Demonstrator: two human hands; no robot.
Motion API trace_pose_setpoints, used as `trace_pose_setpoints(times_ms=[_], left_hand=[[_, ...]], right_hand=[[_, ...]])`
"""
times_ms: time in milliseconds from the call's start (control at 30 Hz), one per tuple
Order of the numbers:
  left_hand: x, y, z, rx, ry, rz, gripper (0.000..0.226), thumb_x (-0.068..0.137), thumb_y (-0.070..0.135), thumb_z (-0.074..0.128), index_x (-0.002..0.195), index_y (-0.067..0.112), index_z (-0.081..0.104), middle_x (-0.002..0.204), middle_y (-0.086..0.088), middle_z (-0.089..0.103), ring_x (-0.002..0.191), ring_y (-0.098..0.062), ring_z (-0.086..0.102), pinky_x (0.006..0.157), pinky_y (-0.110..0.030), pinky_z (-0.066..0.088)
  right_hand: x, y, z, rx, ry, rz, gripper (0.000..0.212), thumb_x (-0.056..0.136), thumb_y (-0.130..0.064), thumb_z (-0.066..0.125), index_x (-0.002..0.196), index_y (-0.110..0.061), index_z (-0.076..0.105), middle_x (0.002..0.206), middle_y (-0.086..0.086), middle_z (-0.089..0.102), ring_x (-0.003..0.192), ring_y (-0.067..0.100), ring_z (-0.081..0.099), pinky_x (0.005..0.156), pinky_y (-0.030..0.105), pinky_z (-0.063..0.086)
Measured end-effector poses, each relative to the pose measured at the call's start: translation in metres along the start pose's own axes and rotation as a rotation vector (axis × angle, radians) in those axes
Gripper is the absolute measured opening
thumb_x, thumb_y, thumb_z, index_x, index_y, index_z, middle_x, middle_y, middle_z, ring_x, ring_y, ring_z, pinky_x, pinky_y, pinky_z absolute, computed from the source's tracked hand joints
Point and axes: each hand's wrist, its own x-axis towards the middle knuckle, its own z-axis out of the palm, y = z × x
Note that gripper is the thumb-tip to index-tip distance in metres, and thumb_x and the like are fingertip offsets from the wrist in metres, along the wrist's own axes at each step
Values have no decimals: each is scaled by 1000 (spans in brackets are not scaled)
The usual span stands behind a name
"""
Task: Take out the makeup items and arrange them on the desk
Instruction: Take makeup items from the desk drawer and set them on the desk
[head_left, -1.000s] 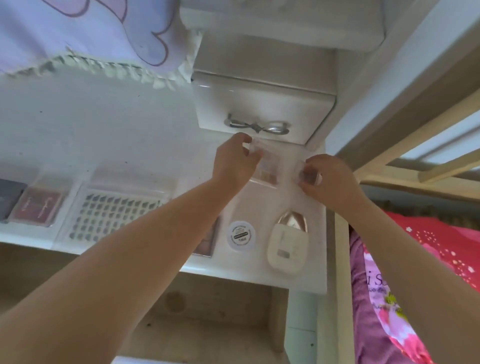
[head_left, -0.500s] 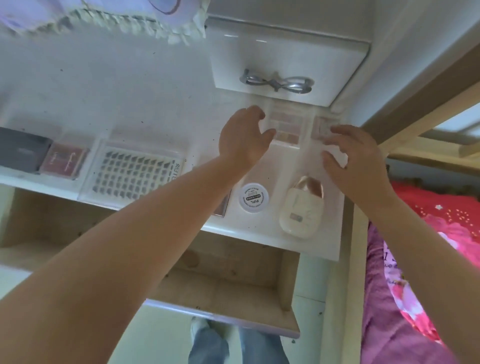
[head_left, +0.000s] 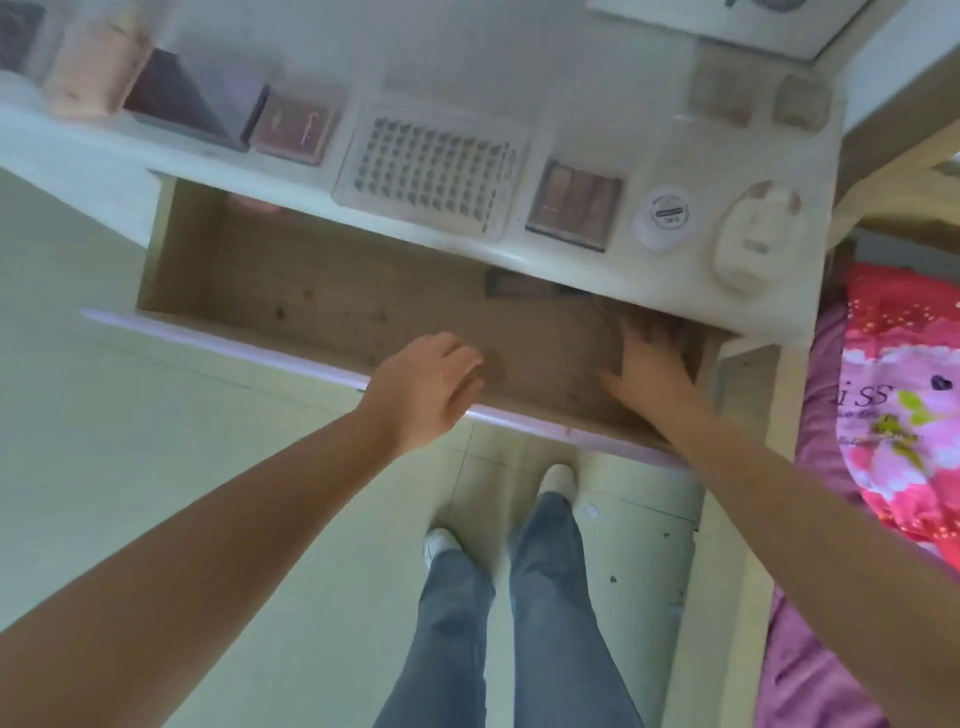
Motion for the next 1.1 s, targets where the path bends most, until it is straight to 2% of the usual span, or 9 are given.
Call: trace_pose_setpoints(times_ms=[167, 300, 400, 533, 633, 733, 900, 1000, 1100], left_hand=[[-22, -18, 13, 67, -93, -30, 30, 93, 27, 44, 103, 4, 62, 98, -13, 62, 90, -31, 54, 75, -36, 38], [-11, -16, 14, 44, -94, -111, 32, 94, 31, 39, 99, 10, 62, 95, -9, 59, 91, -27, 51, 72, -32, 35], [12, -9, 16, 110, -218, -191, 32, 95, 33, 36, 103, 9, 56, 93, -9, 52, 89, -26, 48, 72, -32, 36], [55, 1, 29, 151, -252, -255, 36, 89, 19, 51, 121, 6, 43, 123, -15, 43, 114, -32, 41, 84, -38, 40], [89, 6, 44, 223, -152, -263, 56, 81, 5, 55, 132, 4, 32, 134, -16, 34, 121, -33, 36, 92, -39, 38], [111, 2, 54, 277, -90, -285, 60, 80, 0, 54, 134, 2, 29, 135, -17, 36, 124, -34, 35, 96, -39, 35], [106, -5, 51, 257, -202, -272, 33, 87, -3, 43, 119, 1, 50, 121, -18, 51, 111, -34, 50, 78, -37, 44], [82, -12, 40, 204, -326, -286, 21, 85, 9, 54, 105, 8, 58, 106, -12, 60, 97, -31, 59, 68, -32, 41], [61, -20, 22, 168, -352, -281, 24, 84, 20, 57, 106, 11, 56, 103, -10, 59, 94, -29, 59, 68, -30, 41]], right_hand=[[34, -5, 13, 22, 61, 223, 80, 81, -24, 61, 141, -3, 13, 142, 25, 22, 131, 40, 23, 104, 45, 27], [34, -12, 15, -71, 121, 227, 76, 77, -25, 63, 139, -9, 20, 141, 24, 24, 130, 40, 24, 105, 47, 26], [17, -13, 23, -146, 19, 195, 69, 77, -35, 61, 134, -13, 29, 137, 23, 27, 126, 40, 27, 103, 49, 27], [13, -17, 26, -165, -94, 159, 82, 73, -46, 66, 133, -6, 27, 135, 24, 29, 125, 38, 30, 100, 43, 31], [14, -16, 31, -224, -55, 107, 90, 70, -49, 68, 132, -2, 24, 133, 23, 32, 121, 38, 34, 95, 42, 36], [16, -14, 34, -301, -49, 77, 93, 67, -53, 68, 131, -2, 24, 130, 22, 34, 118, 36, 38, 93, 41, 39], [16, -14, 29, -275, -130, 92, 88, 65, -47, 71, 127, -5, 25, 129, 23, 35, 116, 38, 39, 90, 40, 40], [16, -16, 17, -146, -179, 178, 92, 61, -44, 75, 130, -10, 24, 132, 21, 34, 121, 37, 37, 93, 40, 40], [13, -17, 16, -198, -187, 123, 84, 69, -43, 70, 131, -10, 22, 132, 21, 32, 121, 37, 36, 93, 41, 40]])
